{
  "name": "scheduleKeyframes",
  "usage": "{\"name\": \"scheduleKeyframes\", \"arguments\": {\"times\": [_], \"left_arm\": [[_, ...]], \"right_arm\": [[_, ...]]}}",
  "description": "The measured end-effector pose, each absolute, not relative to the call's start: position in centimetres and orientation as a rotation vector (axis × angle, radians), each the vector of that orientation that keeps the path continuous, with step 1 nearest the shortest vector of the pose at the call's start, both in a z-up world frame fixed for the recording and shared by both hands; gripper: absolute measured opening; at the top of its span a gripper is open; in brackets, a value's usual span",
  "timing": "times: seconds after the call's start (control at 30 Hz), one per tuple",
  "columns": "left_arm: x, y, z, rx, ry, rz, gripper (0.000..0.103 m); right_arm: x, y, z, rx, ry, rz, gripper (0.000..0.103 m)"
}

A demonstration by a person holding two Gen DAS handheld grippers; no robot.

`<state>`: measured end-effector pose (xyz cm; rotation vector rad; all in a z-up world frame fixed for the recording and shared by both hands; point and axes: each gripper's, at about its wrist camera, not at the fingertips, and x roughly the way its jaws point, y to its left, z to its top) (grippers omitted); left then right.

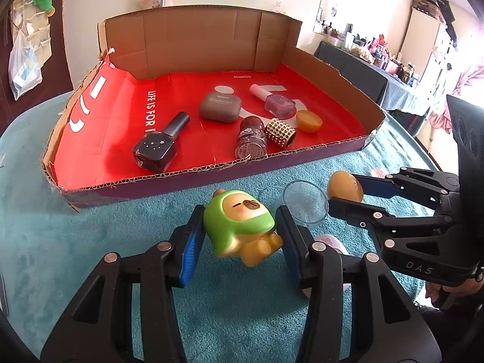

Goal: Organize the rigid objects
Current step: 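Carry the frog toy with the left tool while the right tool carries the sponge ball into the box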

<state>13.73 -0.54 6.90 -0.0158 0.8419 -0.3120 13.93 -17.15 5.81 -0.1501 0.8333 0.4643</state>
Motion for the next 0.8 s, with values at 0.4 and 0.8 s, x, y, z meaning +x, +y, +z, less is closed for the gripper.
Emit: {"name": "scheduleKeyframes", "arguments": {"times": [0.4, 0.8], "left_arm": [[16.1, 2.6, 12.9, -0.016, 0.795, -0.374, 0.045], [28.1, 4.3, 11.3, 0.117, 0.967, -0.309, 0.045]], "right_arm": [[16.2, -16.3, 11.5, -0.084, 0.757, 0.618, 0.04], [30.0, -7.5, 12.7, -0.153, 0.931, 0.688, 0.04]]}}
